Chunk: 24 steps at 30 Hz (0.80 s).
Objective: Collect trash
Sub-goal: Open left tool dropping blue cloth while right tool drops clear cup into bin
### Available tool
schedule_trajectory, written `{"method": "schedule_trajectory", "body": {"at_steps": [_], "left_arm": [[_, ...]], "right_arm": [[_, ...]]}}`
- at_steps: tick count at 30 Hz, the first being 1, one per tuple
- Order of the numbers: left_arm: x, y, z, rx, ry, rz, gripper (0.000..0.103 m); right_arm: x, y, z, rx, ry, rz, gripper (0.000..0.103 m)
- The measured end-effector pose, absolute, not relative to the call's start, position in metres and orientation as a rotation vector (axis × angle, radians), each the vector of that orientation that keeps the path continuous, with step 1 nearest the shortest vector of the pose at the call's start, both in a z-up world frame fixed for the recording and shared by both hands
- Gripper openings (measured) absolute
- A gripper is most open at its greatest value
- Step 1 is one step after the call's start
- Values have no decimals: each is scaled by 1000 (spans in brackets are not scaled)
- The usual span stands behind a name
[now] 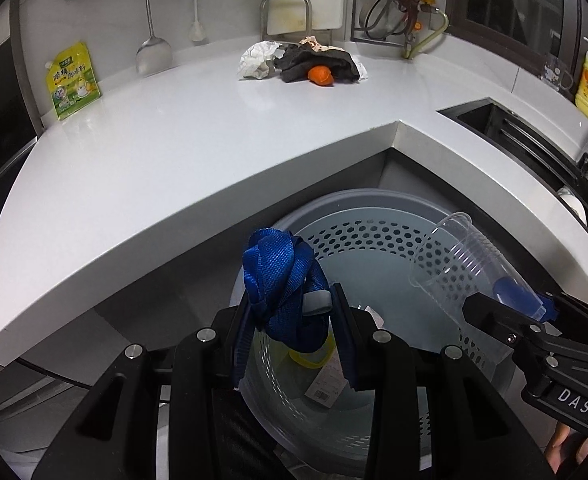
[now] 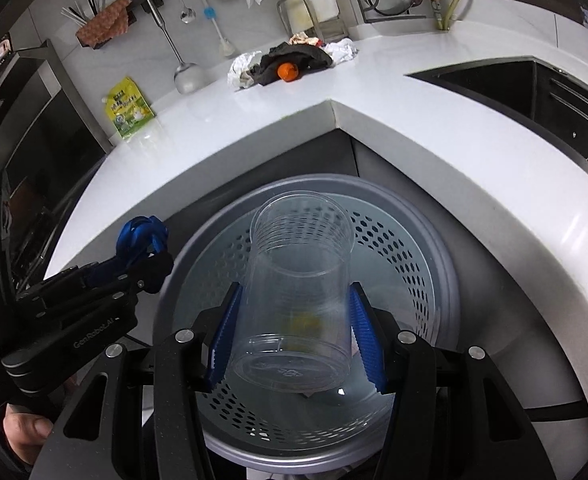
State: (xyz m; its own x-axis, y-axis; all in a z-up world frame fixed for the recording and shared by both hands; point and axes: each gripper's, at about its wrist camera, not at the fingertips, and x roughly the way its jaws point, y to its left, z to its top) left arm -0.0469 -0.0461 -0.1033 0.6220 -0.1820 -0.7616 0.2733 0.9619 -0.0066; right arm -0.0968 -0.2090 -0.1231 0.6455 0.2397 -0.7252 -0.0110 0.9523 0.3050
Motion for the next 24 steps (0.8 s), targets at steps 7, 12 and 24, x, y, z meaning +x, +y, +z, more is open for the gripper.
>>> {"method": "schedule_trajectory", "body": {"at_steps": [7, 12, 24], "left_arm": [[-45, -46, -107, 117, 877, -267, 38], [-44, -47, -107, 117, 876, -272, 38], [-44, -45, -105, 106, 867, -254, 61]], "right_arm": [[-95, -212, -131, 284, 888, 131, 52], [-94, -213, -133, 288, 896, 125, 52], [-95, -217, -132, 297, 886, 109, 55]]}}
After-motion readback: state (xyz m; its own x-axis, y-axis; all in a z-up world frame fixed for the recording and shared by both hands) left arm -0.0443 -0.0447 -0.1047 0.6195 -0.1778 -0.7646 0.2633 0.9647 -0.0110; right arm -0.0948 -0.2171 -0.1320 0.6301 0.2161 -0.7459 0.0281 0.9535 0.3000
